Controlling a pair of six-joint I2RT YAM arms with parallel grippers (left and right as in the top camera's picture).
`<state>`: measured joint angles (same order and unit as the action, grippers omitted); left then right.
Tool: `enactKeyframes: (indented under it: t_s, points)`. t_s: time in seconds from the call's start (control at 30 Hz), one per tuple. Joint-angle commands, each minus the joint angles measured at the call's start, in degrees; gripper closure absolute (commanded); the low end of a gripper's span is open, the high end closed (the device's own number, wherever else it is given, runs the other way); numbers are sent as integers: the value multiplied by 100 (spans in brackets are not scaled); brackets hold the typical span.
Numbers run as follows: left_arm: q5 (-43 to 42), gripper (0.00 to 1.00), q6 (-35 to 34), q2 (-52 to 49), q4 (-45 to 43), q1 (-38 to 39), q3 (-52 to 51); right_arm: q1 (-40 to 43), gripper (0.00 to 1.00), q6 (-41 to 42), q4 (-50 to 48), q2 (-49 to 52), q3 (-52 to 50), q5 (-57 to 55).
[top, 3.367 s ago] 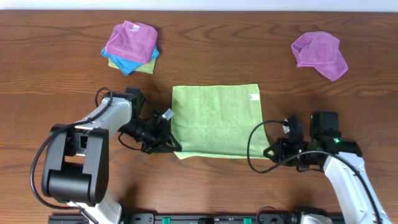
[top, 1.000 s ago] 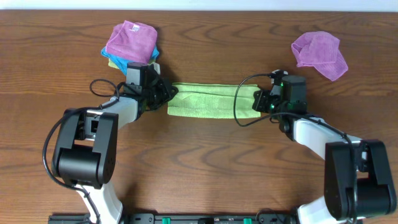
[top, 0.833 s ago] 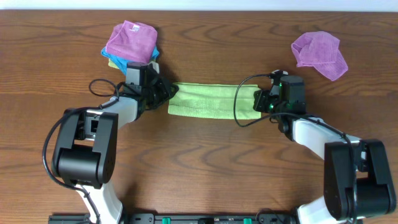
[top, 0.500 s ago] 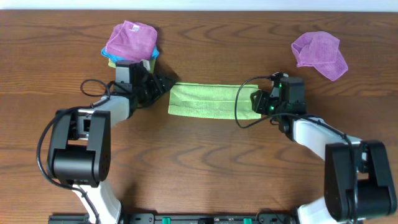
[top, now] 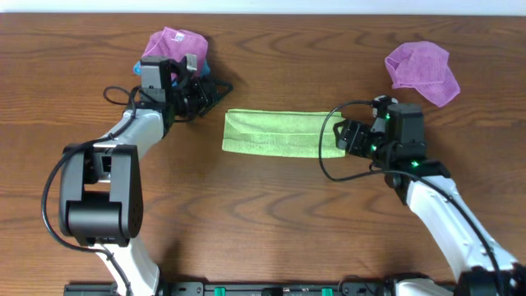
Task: Fold the cloth
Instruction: 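Grasp the strip's left end with the left gripper, right end with right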
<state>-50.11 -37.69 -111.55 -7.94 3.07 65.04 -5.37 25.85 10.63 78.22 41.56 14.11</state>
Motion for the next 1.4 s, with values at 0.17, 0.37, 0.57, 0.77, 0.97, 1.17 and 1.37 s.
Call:
enactKeyframes:
  t_s: [0.17,0.37,0.57,0.77,0.97,1.17,1.37]
  points:
    - [990,76,437,44,973,730,264,107,14,1233,413,0,-52,282]
    - [2218,78,905,44,1670,1193,264,118,13,1626,136,232,-313,422]
    - [2938,79,1097,44,1893,1342,264,116,13,1956,-229,466,-525,621]
    - [3263,79,1244,28,2065,1349,262,116,13,2109,-385,706,-535,848]
    - [3320,79,1244,28,2144,1353,262,111,12,2192,-450,730,-535,835]
    - [3425,79,1244,22,2179,1405,262,109,12,2275,-457,824,-535,793]
    - [3425,80,1241,-90,2208,1530,262,31,12,2387,-699,1198,-535,796]
